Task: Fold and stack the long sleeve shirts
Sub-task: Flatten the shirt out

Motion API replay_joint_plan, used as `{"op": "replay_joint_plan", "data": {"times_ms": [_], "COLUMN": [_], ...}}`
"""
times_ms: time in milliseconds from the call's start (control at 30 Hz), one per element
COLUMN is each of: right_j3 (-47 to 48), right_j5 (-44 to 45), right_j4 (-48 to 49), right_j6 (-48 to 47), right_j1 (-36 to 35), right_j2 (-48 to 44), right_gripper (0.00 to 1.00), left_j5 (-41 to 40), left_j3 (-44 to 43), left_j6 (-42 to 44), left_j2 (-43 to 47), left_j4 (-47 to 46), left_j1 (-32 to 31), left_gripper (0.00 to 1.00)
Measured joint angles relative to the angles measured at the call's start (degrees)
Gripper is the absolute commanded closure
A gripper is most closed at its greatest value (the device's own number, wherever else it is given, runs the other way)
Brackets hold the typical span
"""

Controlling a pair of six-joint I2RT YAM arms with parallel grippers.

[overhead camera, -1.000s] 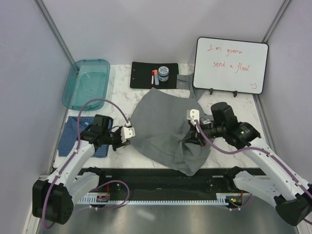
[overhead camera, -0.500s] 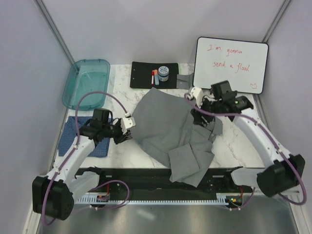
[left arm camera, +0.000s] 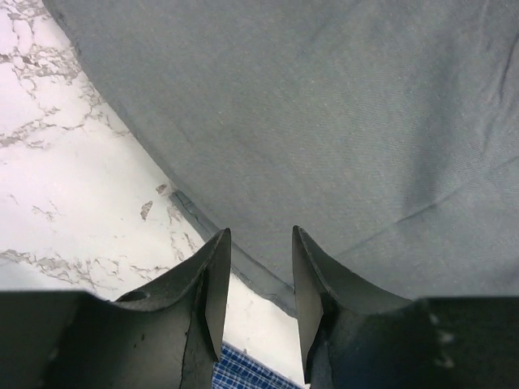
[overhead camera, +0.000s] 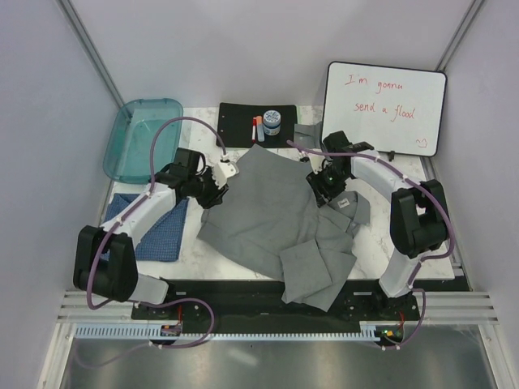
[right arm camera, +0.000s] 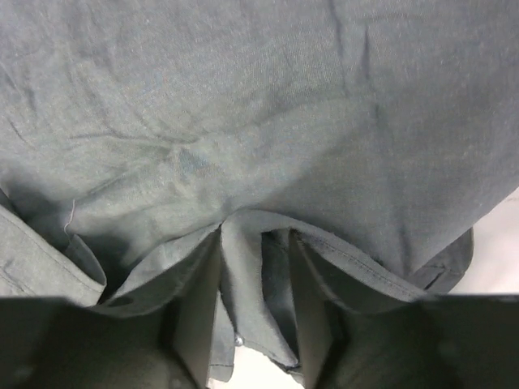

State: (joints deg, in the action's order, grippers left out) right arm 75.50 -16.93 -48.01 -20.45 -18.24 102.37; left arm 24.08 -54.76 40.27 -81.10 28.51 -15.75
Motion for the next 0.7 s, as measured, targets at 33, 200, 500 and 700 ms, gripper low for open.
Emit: {"op": "replay_joint_plan", "data": {"times_ms": [33, 200, 500, 700], "right_j3": [0.0, 0.04, -7.98, -20.61], "right_j5": [0.26, 0.31, 3.19, 10.93], "right_j4": [-0.24, -2.49, -13.99, -23.1], "right_j6": [0.22, 0.55, -11.69, -23.41], "right_j1": [0.0, 0.39, 11.45, 15.54], "right_j2": [0.02, -0.07, -16.59, -25.94], "right_gripper": [0.64, 1.0, 0.9, 0.7], "left_j5": [-0.44, -2.25, -5.42, -8.94], "left_j3": [-0.31, -1.73, -2.6, -1.75], "left_j6": [-0.02, -0.24, -0.68, -0.85], "left_j2": [-0.28, -2.84, -11.08, -14.86], "left_j4": [-0.11, -0.39, -0.55, 2.23], "left_j1": [-0.26, -1.68, -2.99, -3.74], "left_gripper": [0.56, 0.63, 0.97, 0.98]}}
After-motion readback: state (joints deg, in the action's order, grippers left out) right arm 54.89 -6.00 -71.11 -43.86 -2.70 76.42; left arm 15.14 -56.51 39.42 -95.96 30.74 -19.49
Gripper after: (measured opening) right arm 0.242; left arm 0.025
